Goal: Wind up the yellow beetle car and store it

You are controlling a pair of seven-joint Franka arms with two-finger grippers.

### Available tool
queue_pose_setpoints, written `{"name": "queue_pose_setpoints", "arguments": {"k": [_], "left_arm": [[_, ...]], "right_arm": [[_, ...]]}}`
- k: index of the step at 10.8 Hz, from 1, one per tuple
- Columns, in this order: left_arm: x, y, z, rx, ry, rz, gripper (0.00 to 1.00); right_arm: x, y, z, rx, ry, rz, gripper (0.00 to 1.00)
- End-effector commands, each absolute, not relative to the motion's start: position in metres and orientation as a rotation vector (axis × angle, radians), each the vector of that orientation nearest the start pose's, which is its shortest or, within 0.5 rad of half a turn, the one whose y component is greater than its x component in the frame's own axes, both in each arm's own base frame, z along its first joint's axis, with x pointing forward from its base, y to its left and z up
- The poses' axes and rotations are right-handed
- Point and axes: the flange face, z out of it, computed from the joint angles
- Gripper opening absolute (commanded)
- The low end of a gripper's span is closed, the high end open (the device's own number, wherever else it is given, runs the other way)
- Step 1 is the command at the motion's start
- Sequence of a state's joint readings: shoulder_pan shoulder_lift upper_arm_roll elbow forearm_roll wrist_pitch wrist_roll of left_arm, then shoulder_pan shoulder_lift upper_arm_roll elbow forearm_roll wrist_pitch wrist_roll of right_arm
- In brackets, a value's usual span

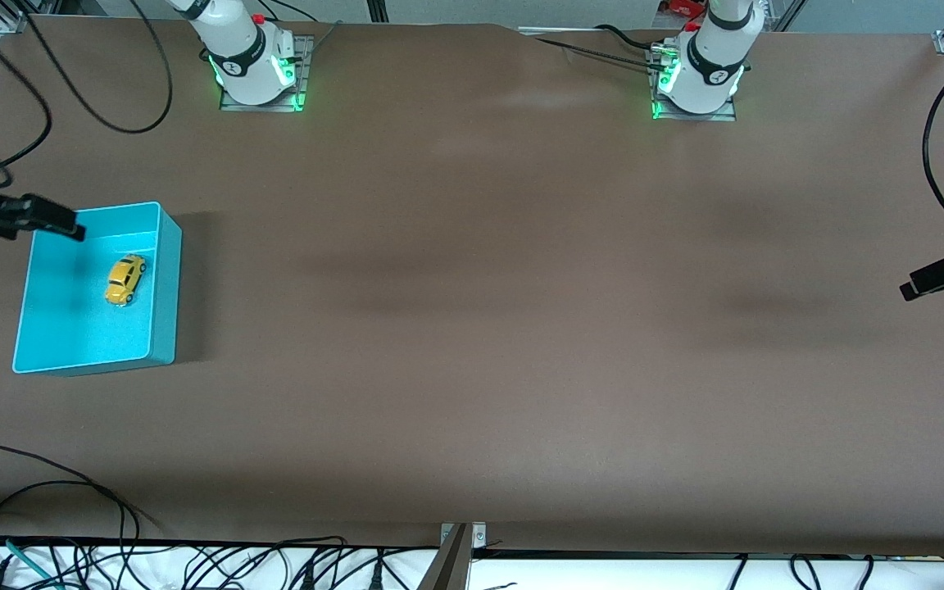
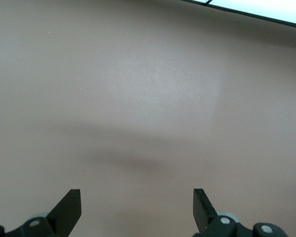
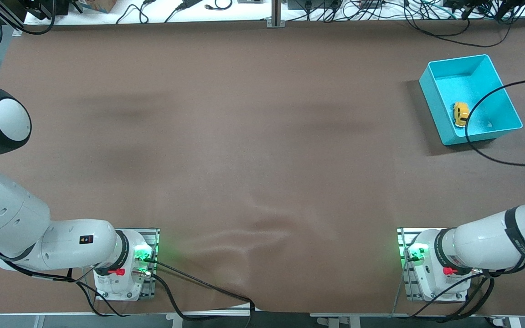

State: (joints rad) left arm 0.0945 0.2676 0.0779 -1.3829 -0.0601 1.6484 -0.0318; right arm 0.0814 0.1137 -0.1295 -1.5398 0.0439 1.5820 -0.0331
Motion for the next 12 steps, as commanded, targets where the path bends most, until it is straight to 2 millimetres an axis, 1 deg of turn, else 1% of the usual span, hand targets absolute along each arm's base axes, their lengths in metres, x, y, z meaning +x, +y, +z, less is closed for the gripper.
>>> {"name": "queue_pose_setpoints", "arguments": {"k": [1,3,5,8,10,12], "left_arm": [[0.627,0.097,0.563,-3.188,-0.3,0.042,1.0],[0.626,0.101,0.562,-3.185,-0.322,0.043,1.0],[0.625,0.11,0.564,-3.182,-0.348,0.035,1.0],[0.624,0.111,0.563,-3.181,-0.354,0.039,1.0],[0.625,0.111,0.562,-3.182,-0.351,0.042,1.0],[0.625,0.11,0.558,-3.183,-0.35,0.054,1.0]], "right_arm": [[0.552,-0.017,0.58,-3.107,0.025,0.091,1.0],[0.552,-0.014,0.581,-3.118,0.017,0.095,1.0],[0.551,-0.016,0.583,-3.133,0.012,0.094,1.0],[0.548,-0.017,0.584,-3.163,0.0,0.127,1.0],[0.548,-0.014,0.586,-3.166,-0.009,0.123,1.0],[0.547,-0.019,0.587,-3.162,0.005,0.12,1.0]]}}
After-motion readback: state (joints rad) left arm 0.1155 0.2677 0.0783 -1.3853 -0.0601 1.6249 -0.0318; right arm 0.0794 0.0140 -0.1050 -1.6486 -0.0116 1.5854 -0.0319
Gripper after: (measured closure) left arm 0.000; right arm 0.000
